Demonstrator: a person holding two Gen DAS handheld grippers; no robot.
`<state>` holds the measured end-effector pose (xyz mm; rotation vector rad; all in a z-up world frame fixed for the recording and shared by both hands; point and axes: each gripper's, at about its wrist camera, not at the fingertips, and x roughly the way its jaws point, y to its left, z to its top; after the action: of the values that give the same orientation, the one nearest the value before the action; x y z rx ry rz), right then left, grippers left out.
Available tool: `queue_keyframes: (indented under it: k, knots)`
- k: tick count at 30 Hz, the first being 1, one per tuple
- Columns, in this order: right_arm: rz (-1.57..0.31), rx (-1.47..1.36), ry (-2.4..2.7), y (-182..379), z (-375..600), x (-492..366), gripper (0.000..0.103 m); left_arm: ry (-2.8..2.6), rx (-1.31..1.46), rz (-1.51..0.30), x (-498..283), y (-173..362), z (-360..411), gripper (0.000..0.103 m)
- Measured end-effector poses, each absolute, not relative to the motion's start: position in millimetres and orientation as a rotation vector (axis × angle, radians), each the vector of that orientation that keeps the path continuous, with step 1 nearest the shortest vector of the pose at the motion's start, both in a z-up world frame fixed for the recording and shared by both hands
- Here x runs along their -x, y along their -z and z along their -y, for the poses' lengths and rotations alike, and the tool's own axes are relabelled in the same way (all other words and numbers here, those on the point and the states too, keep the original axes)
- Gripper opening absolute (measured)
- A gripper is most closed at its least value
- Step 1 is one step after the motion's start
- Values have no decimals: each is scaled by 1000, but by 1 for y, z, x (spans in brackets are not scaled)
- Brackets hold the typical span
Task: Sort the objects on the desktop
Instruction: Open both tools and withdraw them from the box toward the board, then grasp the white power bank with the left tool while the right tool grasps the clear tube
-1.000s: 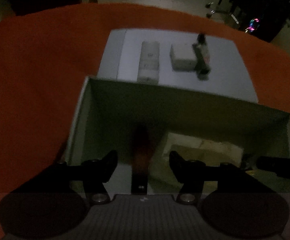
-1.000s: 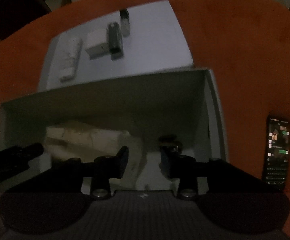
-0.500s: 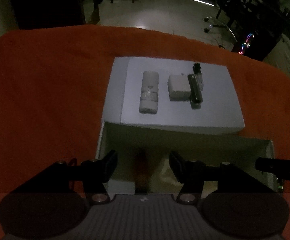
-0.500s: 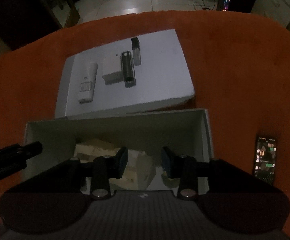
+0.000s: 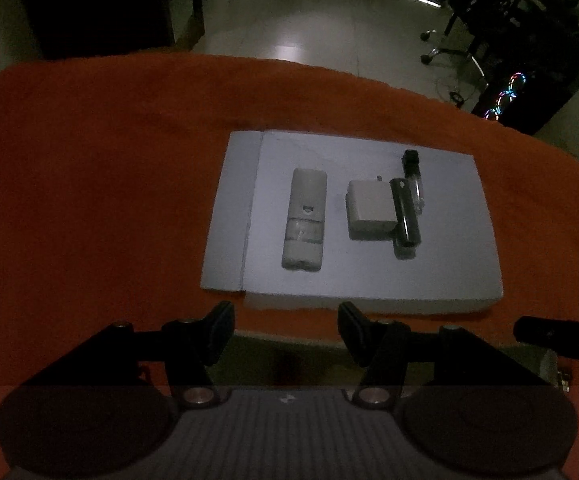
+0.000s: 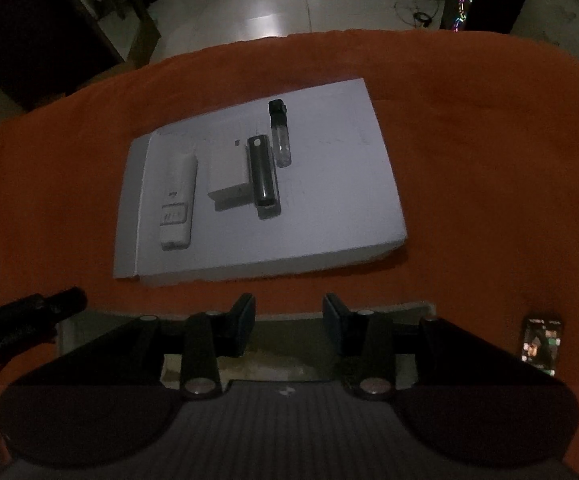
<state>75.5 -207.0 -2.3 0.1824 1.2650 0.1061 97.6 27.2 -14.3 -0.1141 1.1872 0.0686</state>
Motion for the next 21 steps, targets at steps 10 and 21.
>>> queue_keyframes:
  k: [10, 21]
  knots:
    - [-1297, -174, -149, 52, 202, -142, 41, -55, 88, -1238, -162, 64, -24, 53]
    - [-1375, -139, -163, 113, 174, -206, 41, -38, 52, -1298, -223, 119, -21, 52]
